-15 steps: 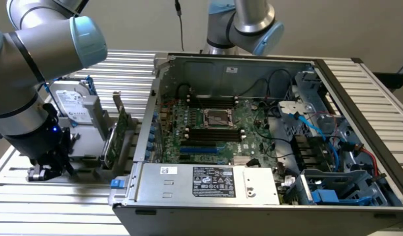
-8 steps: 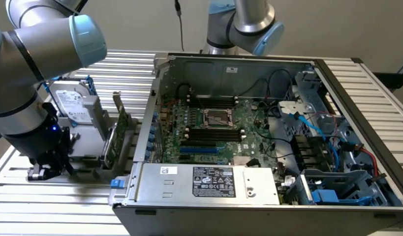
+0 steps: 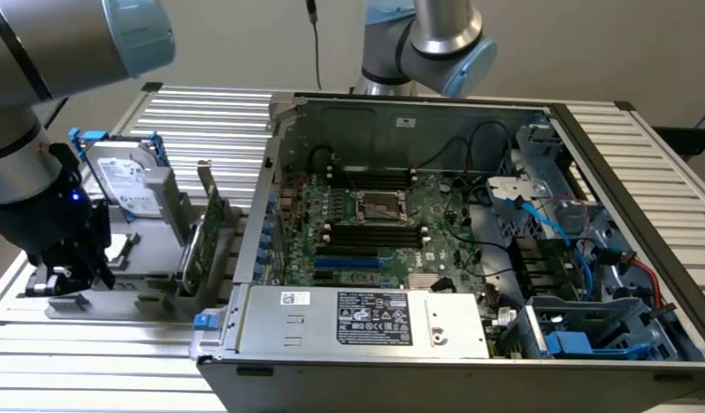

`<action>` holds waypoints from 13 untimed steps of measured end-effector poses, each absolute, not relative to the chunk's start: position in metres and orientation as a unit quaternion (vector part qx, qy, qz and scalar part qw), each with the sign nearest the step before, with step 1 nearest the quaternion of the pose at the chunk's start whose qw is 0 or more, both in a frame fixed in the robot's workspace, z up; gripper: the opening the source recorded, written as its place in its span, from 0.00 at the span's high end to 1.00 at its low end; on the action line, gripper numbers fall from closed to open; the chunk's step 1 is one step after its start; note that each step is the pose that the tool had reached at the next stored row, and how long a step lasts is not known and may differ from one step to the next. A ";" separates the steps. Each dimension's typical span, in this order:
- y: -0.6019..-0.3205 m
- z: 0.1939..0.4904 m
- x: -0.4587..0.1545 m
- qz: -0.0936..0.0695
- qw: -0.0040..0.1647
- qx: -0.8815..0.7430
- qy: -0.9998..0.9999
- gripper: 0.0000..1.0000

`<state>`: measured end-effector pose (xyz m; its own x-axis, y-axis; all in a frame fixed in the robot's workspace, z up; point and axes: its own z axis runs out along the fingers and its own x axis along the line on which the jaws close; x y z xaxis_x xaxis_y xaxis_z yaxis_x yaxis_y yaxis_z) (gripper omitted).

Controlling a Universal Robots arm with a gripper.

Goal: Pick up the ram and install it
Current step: 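Pick up the ram and move it above insertion slot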

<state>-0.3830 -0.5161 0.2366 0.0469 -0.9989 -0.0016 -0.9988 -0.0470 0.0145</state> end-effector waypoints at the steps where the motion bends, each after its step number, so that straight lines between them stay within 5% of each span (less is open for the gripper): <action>1: -0.516 0.241 -0.383 -0.006 0.005 0.724 -0.690 0.86; 13: -0.516 0.295 -0.345 -0.011 0.010 0.727 -0.687 0.86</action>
<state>-0.3445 -0.5161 0.2954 0.0563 -0.9984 -0.0024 -0.9980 -0.0563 0.0288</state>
